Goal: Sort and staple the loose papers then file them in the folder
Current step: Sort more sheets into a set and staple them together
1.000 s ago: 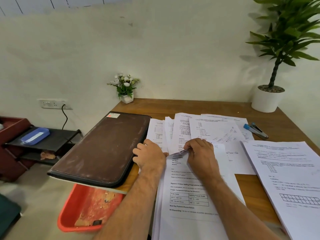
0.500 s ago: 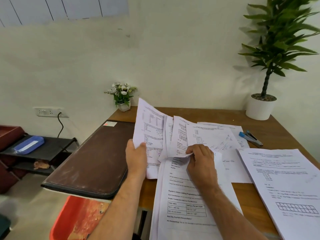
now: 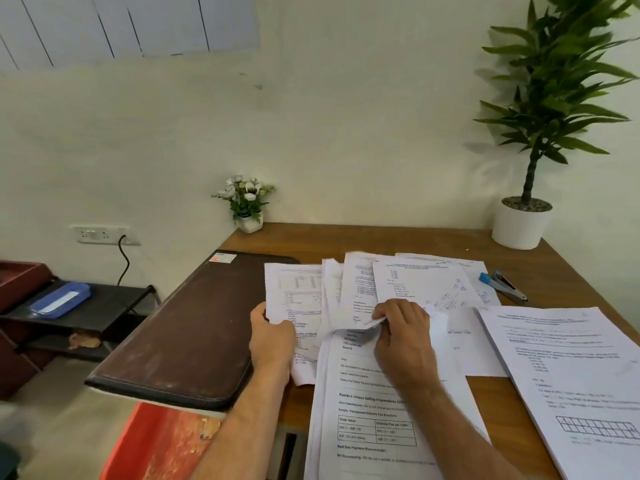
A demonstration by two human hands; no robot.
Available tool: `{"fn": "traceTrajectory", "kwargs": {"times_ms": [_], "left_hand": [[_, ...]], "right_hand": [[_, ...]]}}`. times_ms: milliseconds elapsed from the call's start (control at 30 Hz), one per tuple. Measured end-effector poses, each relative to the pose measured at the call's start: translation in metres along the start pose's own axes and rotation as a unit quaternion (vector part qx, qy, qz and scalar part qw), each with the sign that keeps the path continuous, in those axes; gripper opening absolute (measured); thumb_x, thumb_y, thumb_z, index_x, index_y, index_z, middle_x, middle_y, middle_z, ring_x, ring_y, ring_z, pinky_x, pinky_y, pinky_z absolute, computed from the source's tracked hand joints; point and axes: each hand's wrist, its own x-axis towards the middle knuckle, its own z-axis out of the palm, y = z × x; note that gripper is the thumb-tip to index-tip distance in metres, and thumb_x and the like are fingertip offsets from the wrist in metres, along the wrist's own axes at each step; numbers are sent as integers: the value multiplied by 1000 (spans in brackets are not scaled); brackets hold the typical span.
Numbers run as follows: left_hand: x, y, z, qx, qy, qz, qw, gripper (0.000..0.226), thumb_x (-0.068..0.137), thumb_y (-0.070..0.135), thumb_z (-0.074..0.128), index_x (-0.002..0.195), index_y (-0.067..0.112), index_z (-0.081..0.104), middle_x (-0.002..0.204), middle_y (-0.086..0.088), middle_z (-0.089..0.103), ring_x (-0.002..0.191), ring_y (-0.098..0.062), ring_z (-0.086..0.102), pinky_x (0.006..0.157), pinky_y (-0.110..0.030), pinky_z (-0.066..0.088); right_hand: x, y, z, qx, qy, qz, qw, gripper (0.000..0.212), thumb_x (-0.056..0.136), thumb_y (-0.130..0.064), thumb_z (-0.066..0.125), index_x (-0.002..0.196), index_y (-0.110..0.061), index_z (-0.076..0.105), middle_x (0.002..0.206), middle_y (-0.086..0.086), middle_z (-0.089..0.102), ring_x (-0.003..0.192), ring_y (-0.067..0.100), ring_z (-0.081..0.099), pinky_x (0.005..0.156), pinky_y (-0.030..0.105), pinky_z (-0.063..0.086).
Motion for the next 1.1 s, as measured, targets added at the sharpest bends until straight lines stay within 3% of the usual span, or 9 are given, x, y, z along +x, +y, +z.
{"fn": "traceTrajectory", "kwargs": {"times_ms": [67,233,400,467,600,667,833,933,1100], "left_hand": [[0,7,-1,83,-7,32,996,38,94,11,59,121,35,48,103,6,66,92,-18,65,81,-46,59],[6,22,-9,166,-13,20,986,4,92,19,68,95,18,65,92,1,73,79,-16,71,67,-35,57],[-1,45,-9,112,-82,16,990,18,88,18,74,83,12,57,92,-8,74,84,-25,74,82,-47,59],[-5,56,-12,85,-93,28,992,13,88,8,68,92,14,57,100,-9,71,91,-27,72,85,-52,59],[-17,74,-20,47,-103,64,992,44,89,-2,55,115,33,61,107,7,68,92,-17,72,80,-48,63],[-22,84,-25,42,-108,90,989,51,83,-4,50,110,35,70,108,11,72,99,-13,70,85,-45,61],[-41,111,-29,69,-91,176,978,19,87,31,59,87,30,78,85,9,76,94,-19,68,88,-40,54],[-51,128,-32,41,-76,243,966,39,101,26,53,64,24,66,58,9,62,68,-22,53,68,-35,41],[-68,154,-35,-49,-142,275,950,24,103,18,54,93,13,75,92,-19,74,77,-22,63,76,-37,50]], "right_hand": [[1,-1,-1,-5,-6,7,1000,17,86,-14,49,94,-23,61,102,-4,62,100,20,51,90,29,40],[-4,4,8,-16,-26,-24,999,23,88,-15,43,94,-20,65,100,-4,63,97,23,55,89,29,41],[3,6,6,-40,-46,-28,998,25,86,0,63,100,-19,71,104,-2,65,101,25,56,91,41,50],[16,-4,-2,-36,-43,-24,998,20,89,-8,57,99,-19,71,105,-2,65,102,24,55,92,37,45],[48,-35,-17,-29,-1,-27,999,25,88,-17,47,94,-20,72,100,-5,68,102,23,49,90,40,39],[65,-51,-22,-29,40,-45,998,24,83,-11,48,89,-21,70,92,-7,67,98,22,46,90,38,36],[106,-93,-47,10,73,-81,994,28,81,6,53,96,-12,66,88,3,61,85,24,51,89,40,41],[121,-118,-66,44,96,-113,988,31,80,10,52,102,-7,66,91,7,60,83,26,53,83,40,45],[145,-145,-96,26,158,-119,980,24,83,2,49,98,-10,62,94,7,61,85,29,54,87,40,40]]}}
